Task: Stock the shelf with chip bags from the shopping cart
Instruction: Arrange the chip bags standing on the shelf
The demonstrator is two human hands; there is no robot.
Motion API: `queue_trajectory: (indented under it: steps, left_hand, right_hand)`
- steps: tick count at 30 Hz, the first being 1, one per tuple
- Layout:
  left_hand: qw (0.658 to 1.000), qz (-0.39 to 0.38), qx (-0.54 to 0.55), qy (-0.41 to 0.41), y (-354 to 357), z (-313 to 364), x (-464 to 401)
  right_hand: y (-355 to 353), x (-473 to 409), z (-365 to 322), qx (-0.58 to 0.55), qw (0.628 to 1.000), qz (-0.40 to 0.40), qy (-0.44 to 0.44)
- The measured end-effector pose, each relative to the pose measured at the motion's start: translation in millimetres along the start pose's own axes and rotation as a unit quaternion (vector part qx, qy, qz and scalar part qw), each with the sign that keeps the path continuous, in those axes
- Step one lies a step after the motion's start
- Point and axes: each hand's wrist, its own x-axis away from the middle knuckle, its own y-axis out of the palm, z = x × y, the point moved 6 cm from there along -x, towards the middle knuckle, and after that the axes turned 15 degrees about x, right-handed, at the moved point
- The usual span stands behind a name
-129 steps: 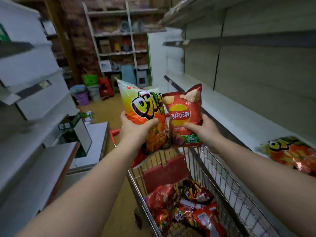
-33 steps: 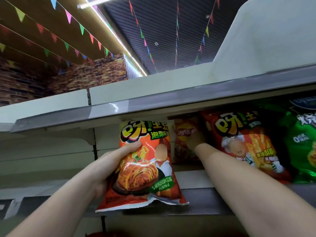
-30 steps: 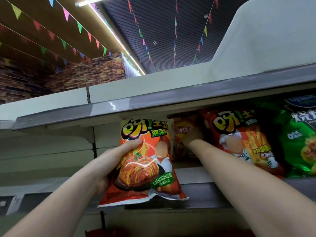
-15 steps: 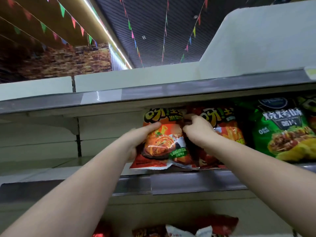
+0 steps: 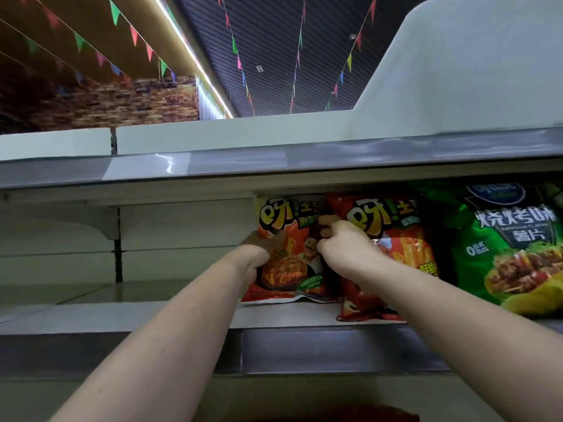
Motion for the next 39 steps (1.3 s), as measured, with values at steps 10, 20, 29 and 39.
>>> queue_trajectory:
  steps: [10, 20, 29, 39]
  left_hand:
    - [0.993, 0.08, -0.049, 0.073, 8, -4, -9]
    - [0.969, 0.071, -0.236, 0.009, 3, 2, 4]
    - [0.98, 0.167, -0.069, 0.082, -50, 27, 44]
    - [0.924, 0.331, -0.038, 0.186, -167, 56, 154]
  right_hand:
    - [16, -14, 9, -0.002, 0.999, -0.008, 0.037]
    - [14, 0, -5, -0.009, 1.0, 0.002, 0.006]
    - [20, 9, -48, -0.042, 0.996, -0.019, -0.079]
    - [87, 64, -152, -0.191, 0.939, -0.172, -0.229]
